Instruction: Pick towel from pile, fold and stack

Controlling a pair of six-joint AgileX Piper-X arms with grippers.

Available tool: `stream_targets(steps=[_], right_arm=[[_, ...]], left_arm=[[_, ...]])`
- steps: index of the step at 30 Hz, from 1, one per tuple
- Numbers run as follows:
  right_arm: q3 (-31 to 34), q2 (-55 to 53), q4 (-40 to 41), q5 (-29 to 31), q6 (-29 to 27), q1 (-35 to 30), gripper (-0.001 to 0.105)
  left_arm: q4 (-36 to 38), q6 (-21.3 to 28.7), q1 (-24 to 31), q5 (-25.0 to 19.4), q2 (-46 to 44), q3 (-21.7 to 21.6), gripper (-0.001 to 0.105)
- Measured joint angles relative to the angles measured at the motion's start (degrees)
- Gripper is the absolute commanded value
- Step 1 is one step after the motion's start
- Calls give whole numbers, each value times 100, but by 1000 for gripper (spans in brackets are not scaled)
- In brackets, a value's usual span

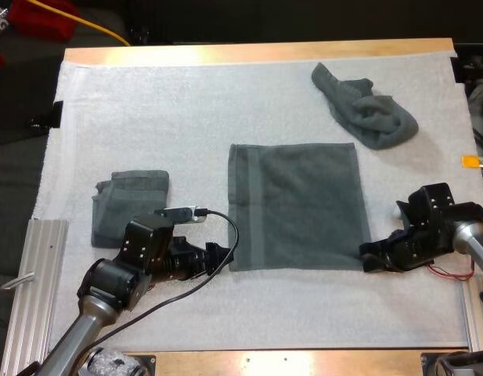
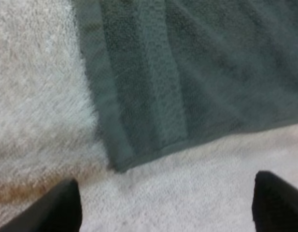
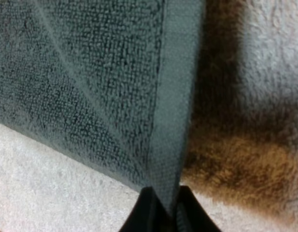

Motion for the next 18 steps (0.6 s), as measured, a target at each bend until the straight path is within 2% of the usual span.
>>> stream_targets(steps=[7, 9, 10, 12, 13, 17, 18], right_arm=[[0, 0, 12, 0, 84, 0, 1], [0, 0, 19, 0, 85, 0, 1], [0, 0, 19, 0, 99, 0, 1], [0, 0, 19, 0, 99, 0, 1], [0, 0, 19, 0, 99, 0, 1], [0, 0, 19, 0, 99, 0, 1], [0, 0, 19, 0, 99, 0, 1]], left_arm=[[-294, 0, 166, 404, 392, 24, 70], [-467, 0, 166, 497, 845, 24, 70], [-612, 0, 166, 539, 1354, 24, 70], [-685, 0, 166, 604, 1652, 24, 70], [-925, -3, 166, 866, 2072, 24, 70], [-1442, -27, 166, 1467, 2651, 24, 70], [-1482, -39, 166, 1503, 2743, 24, 70]])
